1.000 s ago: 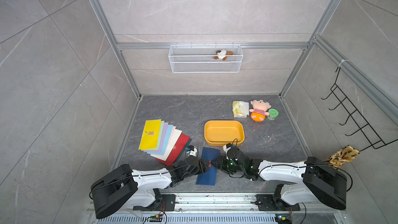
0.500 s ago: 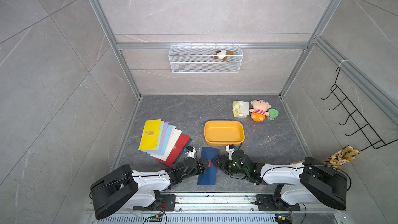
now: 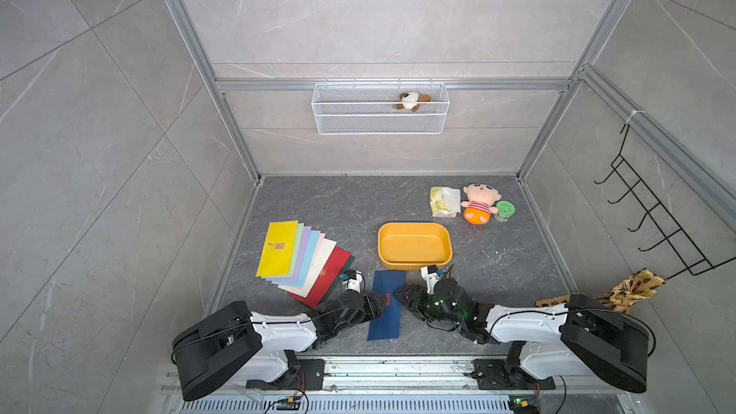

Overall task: Put the sealed envelopes into the storage box
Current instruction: Pick up the envelope from the center of the board.

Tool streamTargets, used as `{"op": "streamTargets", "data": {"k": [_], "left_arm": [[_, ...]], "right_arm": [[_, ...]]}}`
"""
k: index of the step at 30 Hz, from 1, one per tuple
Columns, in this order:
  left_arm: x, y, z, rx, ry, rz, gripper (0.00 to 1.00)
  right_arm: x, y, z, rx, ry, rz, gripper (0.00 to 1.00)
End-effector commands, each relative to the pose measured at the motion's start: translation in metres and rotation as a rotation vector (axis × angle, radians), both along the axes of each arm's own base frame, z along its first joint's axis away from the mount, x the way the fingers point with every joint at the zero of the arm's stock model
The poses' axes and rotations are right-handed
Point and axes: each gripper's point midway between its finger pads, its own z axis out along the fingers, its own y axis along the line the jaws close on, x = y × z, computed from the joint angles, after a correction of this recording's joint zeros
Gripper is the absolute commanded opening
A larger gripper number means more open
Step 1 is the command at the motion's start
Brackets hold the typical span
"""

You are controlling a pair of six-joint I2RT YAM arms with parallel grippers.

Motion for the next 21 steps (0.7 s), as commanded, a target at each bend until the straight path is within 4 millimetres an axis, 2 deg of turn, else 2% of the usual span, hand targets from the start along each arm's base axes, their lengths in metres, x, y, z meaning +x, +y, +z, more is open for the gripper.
{"op": "streamTargets", "data": {"k": [1, 14, 18, 21], "left_arm": [[-0.035, 0.009, -0.037, 0.086, 0.152, -0.096, 0.65], [-0.035, 0.007, -0.042, 0.103, 0.163, -0.108, 0.65], [-0.035, 0.007, -0.042, 0.099, 0.162, -0.107, 0.65], [-0.036, 0.006, -0.042, 0.1, 0.164, -0.11, 0.65]], "right_arm": [[-0.004, 0.017, 0.03, 0.118, -0.039, 0.051, 0.53], [0.001, 0.023, 0.065, 0.143, -0.1, 0.064, 0.54], [0.002, 0.022, 0.062, 0.13, -0.09, 0.06, 0.55], [0.0, 0.022, 0.05, 0.112, -0.063, 0.065, 0.55]]}}
